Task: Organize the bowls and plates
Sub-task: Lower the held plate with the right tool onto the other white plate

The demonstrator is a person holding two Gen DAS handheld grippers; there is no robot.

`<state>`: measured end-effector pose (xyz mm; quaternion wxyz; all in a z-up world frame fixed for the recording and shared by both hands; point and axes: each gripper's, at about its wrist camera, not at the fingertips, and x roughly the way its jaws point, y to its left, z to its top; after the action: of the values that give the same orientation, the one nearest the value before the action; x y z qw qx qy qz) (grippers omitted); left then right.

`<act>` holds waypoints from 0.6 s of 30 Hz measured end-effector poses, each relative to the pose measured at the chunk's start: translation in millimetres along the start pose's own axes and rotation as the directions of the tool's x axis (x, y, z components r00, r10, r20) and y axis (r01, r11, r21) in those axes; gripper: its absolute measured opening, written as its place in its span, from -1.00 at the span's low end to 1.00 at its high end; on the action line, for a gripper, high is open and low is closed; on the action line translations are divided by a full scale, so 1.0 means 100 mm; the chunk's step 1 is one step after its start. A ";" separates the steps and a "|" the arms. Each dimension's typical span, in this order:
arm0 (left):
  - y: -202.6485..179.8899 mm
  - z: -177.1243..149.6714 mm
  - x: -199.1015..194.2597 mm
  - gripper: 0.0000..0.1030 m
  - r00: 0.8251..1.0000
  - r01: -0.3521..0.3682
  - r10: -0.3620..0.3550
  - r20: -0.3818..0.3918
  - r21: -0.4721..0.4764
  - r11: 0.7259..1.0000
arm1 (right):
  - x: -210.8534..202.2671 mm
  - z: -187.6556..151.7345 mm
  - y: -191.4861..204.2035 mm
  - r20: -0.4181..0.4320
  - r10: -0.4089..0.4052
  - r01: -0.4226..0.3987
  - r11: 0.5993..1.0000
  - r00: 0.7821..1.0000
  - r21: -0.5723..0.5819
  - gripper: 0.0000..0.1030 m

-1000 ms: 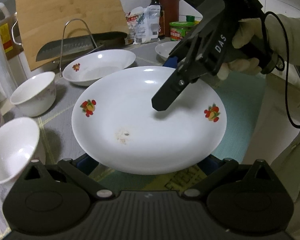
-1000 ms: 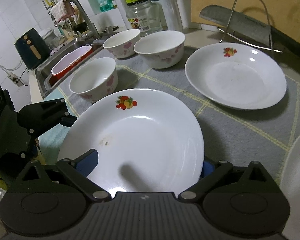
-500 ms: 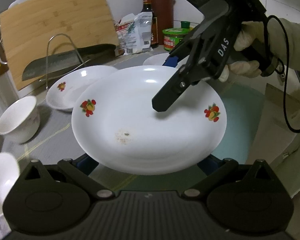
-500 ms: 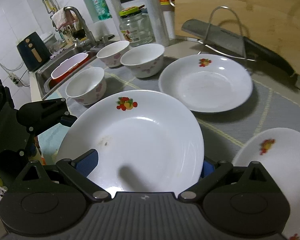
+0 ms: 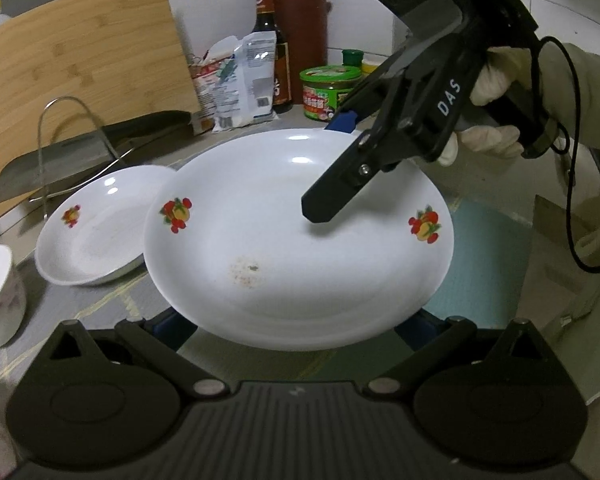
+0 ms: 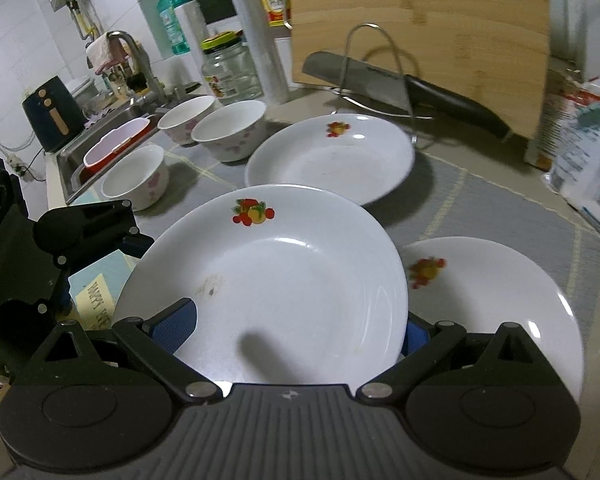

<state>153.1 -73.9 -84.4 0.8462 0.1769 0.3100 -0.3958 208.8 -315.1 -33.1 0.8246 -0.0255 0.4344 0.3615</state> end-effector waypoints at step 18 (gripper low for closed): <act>-0.14 0.39 0.51 0.98 0.999 0.050 -0.050 -0.014 0.036 0.998 | -0.25 -0.16 -0.55 0.021 -0.051 0.050 0.997 0.998 0.052 0.98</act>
<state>181.7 -132.1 -90.0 0.8306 0.1872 0.3124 -0.4212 222.1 -375.7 -39.6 0.8385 -0.0114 0.4337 0.3297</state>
